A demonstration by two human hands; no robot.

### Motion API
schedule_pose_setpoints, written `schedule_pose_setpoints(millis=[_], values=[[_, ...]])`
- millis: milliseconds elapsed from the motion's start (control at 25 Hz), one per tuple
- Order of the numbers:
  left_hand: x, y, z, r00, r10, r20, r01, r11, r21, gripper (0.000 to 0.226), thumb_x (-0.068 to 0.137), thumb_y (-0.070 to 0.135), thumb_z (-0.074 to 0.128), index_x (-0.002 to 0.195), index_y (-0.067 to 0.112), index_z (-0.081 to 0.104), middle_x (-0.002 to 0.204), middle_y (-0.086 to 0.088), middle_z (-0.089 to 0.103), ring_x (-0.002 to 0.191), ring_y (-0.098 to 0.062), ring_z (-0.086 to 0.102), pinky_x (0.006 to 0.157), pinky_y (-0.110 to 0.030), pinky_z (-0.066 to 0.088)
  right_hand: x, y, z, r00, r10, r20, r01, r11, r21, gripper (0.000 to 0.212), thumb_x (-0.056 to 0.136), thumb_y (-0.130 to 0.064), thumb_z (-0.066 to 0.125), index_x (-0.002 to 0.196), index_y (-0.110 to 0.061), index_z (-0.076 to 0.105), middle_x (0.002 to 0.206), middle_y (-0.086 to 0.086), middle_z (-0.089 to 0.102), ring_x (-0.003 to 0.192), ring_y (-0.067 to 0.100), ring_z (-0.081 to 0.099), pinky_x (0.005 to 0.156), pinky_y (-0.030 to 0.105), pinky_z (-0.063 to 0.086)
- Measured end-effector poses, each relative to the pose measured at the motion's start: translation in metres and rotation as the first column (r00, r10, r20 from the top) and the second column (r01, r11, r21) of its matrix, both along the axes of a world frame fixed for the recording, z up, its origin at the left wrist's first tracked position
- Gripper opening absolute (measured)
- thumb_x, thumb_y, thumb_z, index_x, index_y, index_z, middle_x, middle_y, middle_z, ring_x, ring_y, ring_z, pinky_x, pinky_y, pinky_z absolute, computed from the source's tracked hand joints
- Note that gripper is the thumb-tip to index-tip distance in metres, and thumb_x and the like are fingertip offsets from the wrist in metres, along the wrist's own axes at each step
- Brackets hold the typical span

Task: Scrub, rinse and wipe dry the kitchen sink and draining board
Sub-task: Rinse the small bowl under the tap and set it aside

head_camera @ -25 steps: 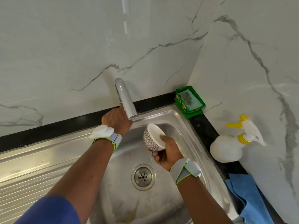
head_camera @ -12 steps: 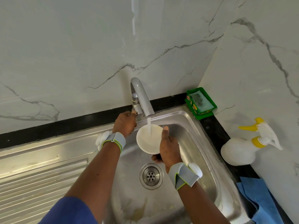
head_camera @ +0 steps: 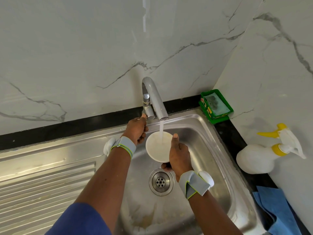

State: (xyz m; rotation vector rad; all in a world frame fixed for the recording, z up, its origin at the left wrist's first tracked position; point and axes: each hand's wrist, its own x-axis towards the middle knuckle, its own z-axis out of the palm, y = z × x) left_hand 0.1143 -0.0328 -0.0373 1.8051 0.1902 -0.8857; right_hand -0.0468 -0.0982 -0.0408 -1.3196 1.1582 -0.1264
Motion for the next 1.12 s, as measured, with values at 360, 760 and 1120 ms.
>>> schedule_pose_setpoints(millis=[360, 760, 1120], values=[[0.0012, -0.0009, -0.0035, 1.000, 0.003, 0.030, -0.004, 1.000, 0.017, 0.041, 0.106, 0.051, 0.045, 0.086, 0.018, 0.057, 0.074, -0.002, 0.059, 0.059, -0.016, 0.044, 0.061, -0.028, 0.042, 0.0007, 0.0024, -0.0046, 1.000, 0.002, 0.013, -0.002, 1.000, 0.004, 0.069, 0.095, -0.072, 0.030, 0.116, -0.012, 0.058, 0.095, 0.019, 0.068, 0.044, 0.028, 0.063, 0.047, 0.031, 0.051], [0.0011, 0.0011, -0.0033, 0.999, -0.004, 0.035, 0.003, 1.000, 0.009, 0.042, 0.105, 0.053, 0.046, 0.084, 0.018, 0.056, 0.074, -0.002, 0.059, 0.058, -0.016, 0.043, 0.062, -0.029, 0.043, -0.0013, -0.0014, -0.0015, 1.000, 0.004, -0.015, -0.005, 0.999, -0.053, 0.064, 0.098, -0.067, 0.030, 0.113, -0.012, 0.059, 0.092, 0.018, 0.068, 0.043, 0.027, 0.063, 0.043, 0.028, 0.049], [0.0018, 0.0008, -0.0020, 0.998, -0.010, 0.055, 0.009, 0.999, 0.031, 0.042, 0.104, 0.053, 0.050, 0.082, 0.018, 0.056, 0.076, -0.004, 0.058, 0.060, -0.017, 0.044, 0.063, -0.032, 0.045, -0.0039, -0.0036, -0.0057, 1.000, 0.011, -0.008, -0.011, 1.000, -0.029, 0.063, 0.098, -0.067, 0.030, 0.116, -0.013, 0.058, 0.094, 0.019, 0.068, 0.043, 0.027, 0.061, 0.043, 0.027, 0.049]])
